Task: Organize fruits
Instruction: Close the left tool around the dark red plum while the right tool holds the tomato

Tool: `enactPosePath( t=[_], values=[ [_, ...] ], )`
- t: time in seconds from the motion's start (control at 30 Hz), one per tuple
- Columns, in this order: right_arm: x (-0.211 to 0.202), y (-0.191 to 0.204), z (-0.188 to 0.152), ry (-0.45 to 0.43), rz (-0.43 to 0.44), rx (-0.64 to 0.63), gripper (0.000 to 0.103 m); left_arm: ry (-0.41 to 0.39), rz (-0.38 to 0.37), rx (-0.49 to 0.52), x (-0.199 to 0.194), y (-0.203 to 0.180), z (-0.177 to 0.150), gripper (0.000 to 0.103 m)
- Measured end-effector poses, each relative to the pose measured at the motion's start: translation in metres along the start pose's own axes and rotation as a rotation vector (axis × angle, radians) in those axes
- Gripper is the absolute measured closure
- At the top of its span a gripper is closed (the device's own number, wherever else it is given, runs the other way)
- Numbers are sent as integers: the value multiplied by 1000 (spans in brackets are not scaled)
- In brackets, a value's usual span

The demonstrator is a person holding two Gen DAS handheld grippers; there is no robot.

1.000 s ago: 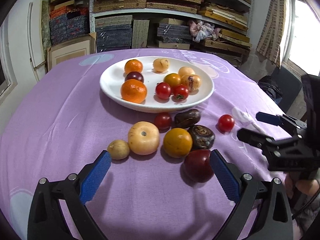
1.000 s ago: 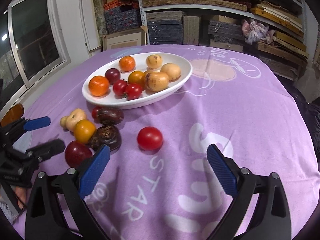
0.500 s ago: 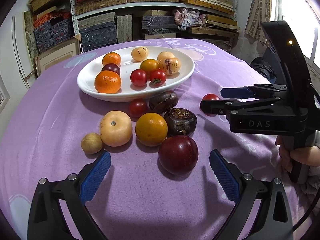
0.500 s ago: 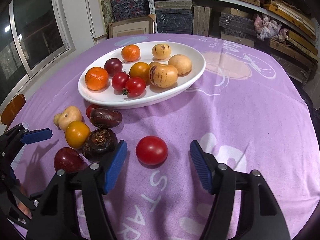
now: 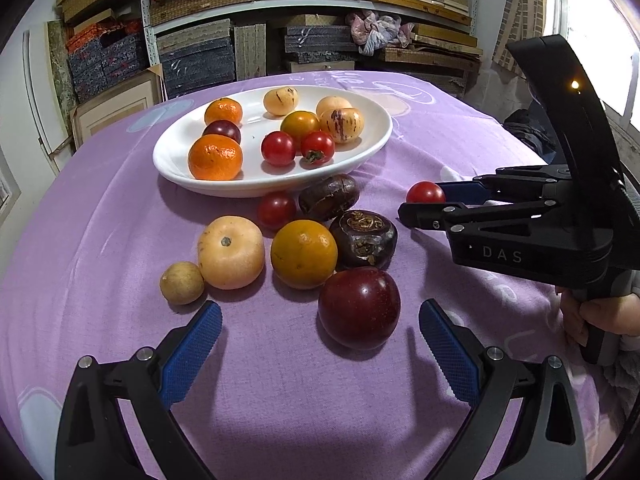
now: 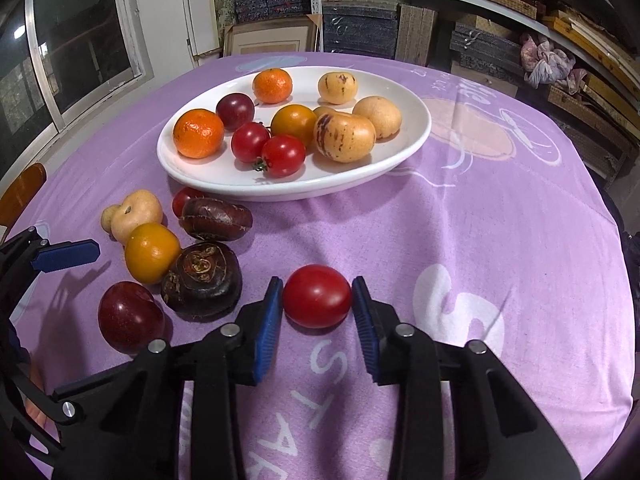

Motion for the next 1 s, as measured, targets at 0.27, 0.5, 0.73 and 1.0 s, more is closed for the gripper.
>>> enactPosePath(
  t=[0.27, 0.5, 0.73, 1.0],
  values=[
    [-8, 4, -3, -29, 3, -20, 71, -15, 10, -10, -1, -3, 3, 3],
    [-18, -4, -12, -21, -43, -23, 71, -23, 13, 29, -2, -17, 5, 3],
    [-24, -25, -18, -25, -25, 46, 71, -45, -37, 26, -1, -24, 10, 4],
    [-27, -34, -19, -30, 5, 86, 71, -57, -66, 8, -4, -23, 11, 23]
  ],
)
Point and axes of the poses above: each gripper's, at about its wrist camera, not at the fingertips, and x roughly the way its jaws point, y to its left, z to its top, the point moved 2 cm from there along x, roughly the way its jaws point, and after that the axes turned 13 degrees about z, right-handed, at the moved point
